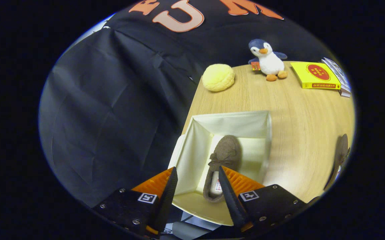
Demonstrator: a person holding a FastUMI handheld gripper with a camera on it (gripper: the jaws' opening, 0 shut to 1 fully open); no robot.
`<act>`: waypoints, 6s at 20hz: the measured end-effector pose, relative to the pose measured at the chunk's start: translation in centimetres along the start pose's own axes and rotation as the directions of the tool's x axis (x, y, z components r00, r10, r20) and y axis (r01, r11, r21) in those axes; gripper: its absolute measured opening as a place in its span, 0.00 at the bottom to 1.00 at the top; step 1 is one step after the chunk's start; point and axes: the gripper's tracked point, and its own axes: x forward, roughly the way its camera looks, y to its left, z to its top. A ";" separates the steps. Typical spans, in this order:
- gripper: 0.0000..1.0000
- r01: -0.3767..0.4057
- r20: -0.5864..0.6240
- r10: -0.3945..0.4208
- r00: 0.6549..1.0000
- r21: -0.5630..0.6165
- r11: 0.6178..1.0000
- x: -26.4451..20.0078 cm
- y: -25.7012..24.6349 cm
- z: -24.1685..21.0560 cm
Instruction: Open the storage box then place both shoes into the box .Put the left shoe in first, then the right shoe, with the right side of both shoes facing outward in a uniform manner.
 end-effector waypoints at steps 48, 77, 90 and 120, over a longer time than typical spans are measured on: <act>0.06 0.426 0.143 -0.435 0.889 0.088 0.900 -13.7 -31.8 -2.1; 0.06 0.314 -0.057 -0.320 0.946 -0.096 0.945 3.2 -4.9 -1.0; 0.47 0.244 0.083 -0.238 0.968 -0.070 0.967 -3.7 -4.1 3.1; 0.98 0.621 0.923 -0.131 0.361 -0.133 0.772 -44.3 -18.0 18.4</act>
